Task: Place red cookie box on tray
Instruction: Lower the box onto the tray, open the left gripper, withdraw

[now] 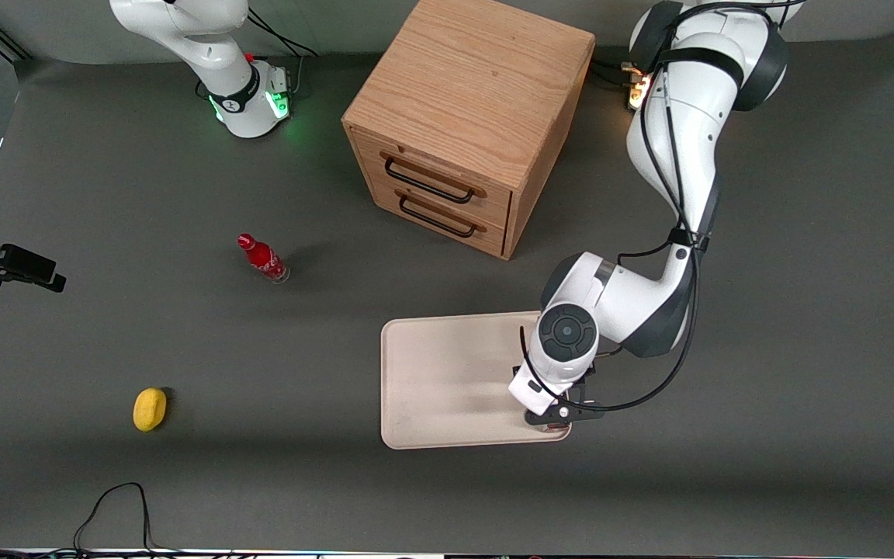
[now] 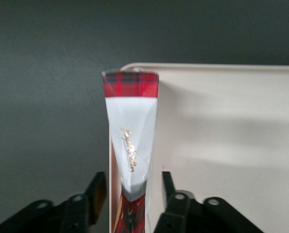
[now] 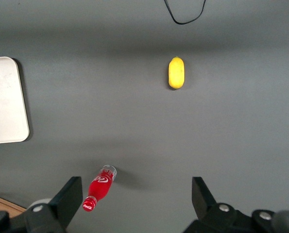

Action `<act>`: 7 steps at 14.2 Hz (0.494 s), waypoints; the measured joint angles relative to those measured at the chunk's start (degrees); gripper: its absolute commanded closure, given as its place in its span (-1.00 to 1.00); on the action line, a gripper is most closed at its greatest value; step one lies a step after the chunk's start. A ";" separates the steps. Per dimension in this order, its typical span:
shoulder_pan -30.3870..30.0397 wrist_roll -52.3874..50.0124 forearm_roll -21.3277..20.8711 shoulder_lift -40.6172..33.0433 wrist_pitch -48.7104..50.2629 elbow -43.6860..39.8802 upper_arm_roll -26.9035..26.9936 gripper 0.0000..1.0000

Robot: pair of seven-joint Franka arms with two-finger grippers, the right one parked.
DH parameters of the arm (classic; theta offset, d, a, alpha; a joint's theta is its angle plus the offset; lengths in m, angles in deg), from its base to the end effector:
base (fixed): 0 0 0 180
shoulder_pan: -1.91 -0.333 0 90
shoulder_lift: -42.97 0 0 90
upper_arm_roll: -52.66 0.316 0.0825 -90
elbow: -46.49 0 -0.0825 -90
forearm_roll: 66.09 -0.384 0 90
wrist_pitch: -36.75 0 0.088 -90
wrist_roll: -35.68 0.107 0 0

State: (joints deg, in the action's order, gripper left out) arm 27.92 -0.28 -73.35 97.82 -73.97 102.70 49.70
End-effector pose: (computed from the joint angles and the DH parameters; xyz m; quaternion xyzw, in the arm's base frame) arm 0.6948 -0.3577 0.2796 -0.9981 -0.0493 -0.0182 0.0335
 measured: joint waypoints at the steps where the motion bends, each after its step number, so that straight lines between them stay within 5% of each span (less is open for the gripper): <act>1: -0.33 0.00 0.00 -1.19 0.43 -0.08 0.19 -1.00; 5: -5.35 2.78 0.65 -13.22 4.73 4.74 1.18 -1.00; 7: -9.14 8.81 4.42 -21.58 7.77 10.42 3.80 -1.00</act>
State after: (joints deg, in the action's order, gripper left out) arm 18.79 8.53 -68.94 76.24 -66.20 113.12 53.50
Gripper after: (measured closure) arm 0.000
